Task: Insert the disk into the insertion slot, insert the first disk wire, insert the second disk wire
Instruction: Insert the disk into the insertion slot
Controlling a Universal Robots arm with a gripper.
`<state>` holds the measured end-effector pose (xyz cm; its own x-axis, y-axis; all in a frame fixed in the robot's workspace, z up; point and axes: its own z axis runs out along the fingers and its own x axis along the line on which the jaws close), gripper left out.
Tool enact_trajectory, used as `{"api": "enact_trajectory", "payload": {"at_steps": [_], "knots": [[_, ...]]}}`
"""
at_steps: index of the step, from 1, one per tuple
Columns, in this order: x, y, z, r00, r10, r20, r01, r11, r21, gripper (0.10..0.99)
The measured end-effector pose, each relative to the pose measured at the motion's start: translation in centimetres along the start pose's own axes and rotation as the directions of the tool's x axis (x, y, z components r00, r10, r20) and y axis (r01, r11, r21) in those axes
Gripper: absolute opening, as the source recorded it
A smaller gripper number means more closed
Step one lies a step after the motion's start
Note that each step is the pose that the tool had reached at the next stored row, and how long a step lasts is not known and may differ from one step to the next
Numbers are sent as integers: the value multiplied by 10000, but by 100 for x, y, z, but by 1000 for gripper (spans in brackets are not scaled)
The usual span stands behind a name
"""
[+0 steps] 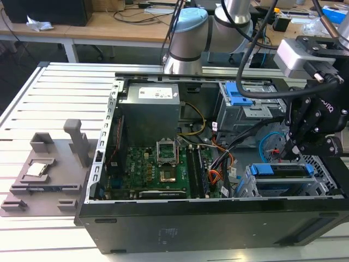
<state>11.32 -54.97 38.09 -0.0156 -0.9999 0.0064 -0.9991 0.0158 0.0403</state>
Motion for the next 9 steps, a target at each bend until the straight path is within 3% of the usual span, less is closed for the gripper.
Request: {"api": "enact_trajectory", "payload": {"at_steps": [9], "knots": [[25, -26, 31, 10000, 1, -2, -1, 10000, -2, 106]]}}
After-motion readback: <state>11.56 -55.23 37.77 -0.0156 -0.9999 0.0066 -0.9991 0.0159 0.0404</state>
